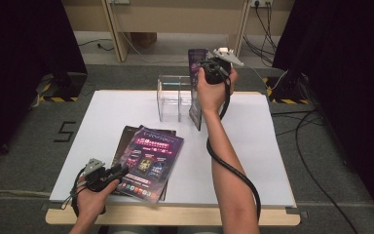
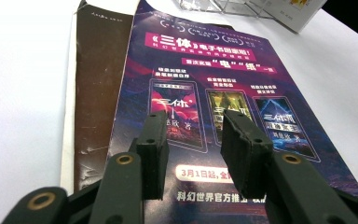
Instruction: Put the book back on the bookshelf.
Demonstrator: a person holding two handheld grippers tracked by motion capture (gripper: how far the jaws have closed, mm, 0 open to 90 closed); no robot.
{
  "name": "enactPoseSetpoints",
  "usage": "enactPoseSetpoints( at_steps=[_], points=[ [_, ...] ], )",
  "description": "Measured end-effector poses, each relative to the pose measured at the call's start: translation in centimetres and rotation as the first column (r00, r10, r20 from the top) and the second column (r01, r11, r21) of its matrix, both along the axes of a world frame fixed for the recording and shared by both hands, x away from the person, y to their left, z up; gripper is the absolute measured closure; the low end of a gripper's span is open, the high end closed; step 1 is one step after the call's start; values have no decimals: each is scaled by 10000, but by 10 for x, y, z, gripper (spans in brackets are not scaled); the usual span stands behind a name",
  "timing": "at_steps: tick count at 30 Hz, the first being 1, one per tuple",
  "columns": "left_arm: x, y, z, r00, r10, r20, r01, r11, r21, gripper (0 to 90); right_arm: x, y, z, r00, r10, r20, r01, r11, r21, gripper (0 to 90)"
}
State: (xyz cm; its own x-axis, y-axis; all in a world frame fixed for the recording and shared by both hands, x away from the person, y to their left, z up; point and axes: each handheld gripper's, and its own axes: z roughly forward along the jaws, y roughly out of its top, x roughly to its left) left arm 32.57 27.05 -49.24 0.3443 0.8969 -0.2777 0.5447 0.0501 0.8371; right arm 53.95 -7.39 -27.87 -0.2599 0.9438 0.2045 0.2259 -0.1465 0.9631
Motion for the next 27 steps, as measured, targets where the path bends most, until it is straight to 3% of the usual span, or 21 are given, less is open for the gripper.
enactPoseSetpoints(
  at_steps=[4, 8, 20, 27],
  points=[
    [-1, 0, 0, 10000, 6, 31, -6, 10000, -19, 604, 4, 0, -13, 9998, -205, 72, 206, 9998, -80, 847],
    [0, 0, 0, 10000, 18, -3, -18, 10000, -58, 603, -5, -1, -18, 9997, -190, 141, 192, 9997, -170, 846],
    [-1, -2, 0, 10000, -32, -22, 32, 10000, -74, 604, -60, -9, -34, 9970, 704, 330, -666, 9921, -1061, 841],
    [-1, -1, 1, 10000, -13, 26, 13, 9999, -112, 603, -84, -24, -43, 9968, 799, 20, -796, 9946, -673, 831]
  ],
)
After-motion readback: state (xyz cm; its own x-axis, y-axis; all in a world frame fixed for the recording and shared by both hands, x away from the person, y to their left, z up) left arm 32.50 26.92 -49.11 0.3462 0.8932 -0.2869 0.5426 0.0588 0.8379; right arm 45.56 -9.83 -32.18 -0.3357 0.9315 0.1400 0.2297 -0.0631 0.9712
